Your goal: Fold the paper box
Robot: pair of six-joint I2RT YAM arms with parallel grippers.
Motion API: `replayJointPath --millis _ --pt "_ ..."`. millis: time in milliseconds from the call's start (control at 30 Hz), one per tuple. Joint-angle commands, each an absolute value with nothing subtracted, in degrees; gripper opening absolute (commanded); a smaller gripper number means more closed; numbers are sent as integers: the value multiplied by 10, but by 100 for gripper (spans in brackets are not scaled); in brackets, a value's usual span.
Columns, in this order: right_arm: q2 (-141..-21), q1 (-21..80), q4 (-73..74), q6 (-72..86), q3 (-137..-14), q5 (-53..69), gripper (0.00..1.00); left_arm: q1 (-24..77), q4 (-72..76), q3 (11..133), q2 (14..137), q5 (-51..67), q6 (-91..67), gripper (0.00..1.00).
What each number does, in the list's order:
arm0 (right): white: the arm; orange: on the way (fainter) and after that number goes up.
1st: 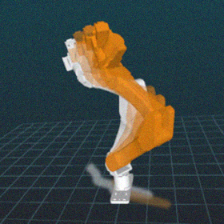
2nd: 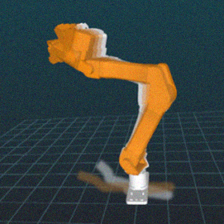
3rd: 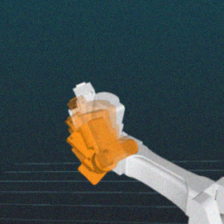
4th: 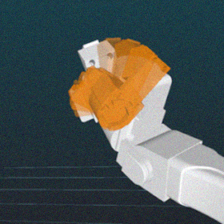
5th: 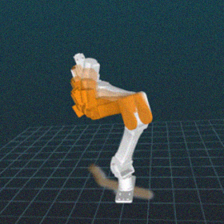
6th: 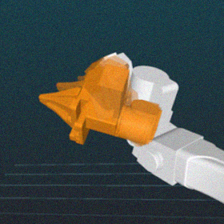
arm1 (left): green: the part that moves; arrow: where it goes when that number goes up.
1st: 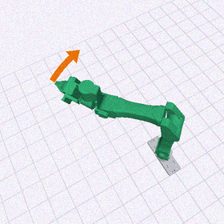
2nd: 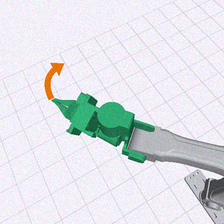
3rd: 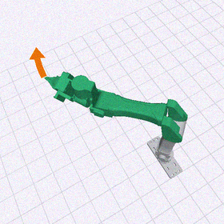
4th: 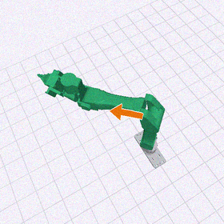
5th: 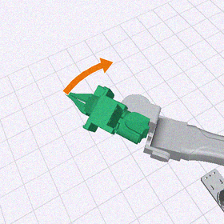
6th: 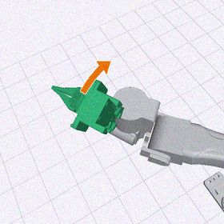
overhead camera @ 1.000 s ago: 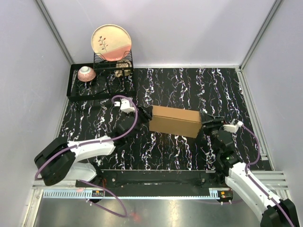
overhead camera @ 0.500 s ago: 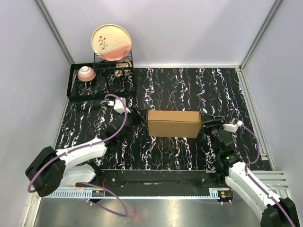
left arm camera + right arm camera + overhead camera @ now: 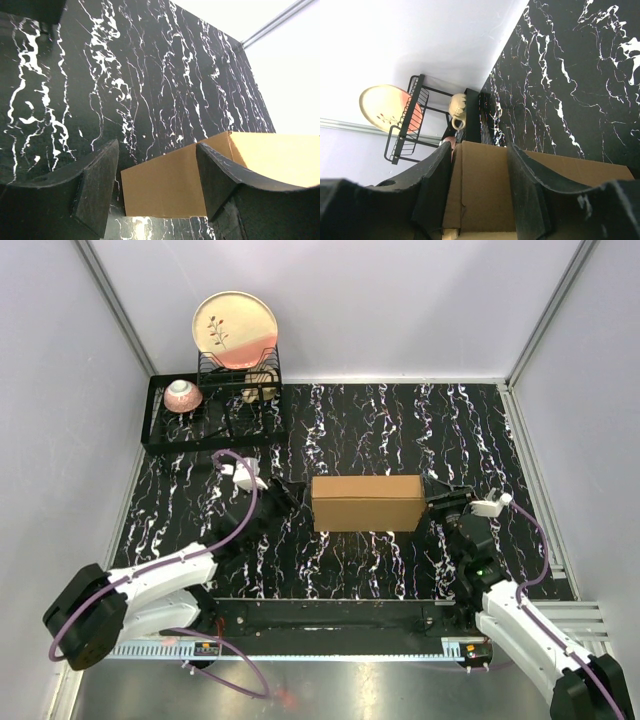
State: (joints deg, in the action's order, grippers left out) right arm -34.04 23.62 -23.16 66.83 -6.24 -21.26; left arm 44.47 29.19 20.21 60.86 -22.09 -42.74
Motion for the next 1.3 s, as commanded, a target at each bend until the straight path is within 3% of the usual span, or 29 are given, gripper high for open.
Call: replayJointPath --millis 0,167,400,800,1033,1267 --pt "-361 236 -74 618 -29 -178 38 445 240 234 564 -290 -403 67" --pt "-318 236 -8 606 -82 -201 57 444 187 250 544 -321 -391 67" --pt "-306 236 64 572 -155 -203 69 444 175 264 514 -320 -387 69" --pt "-258 236 144 512 -235 -189 75 443 163 301 491 -250 -395 72" --pt "-191 236 151 542 -186 -168 72 443 191 280 502 -190 -432 72" --pt "-201 236 135 541 -163 -154 76 443 213 263 524 -156 -444 75"
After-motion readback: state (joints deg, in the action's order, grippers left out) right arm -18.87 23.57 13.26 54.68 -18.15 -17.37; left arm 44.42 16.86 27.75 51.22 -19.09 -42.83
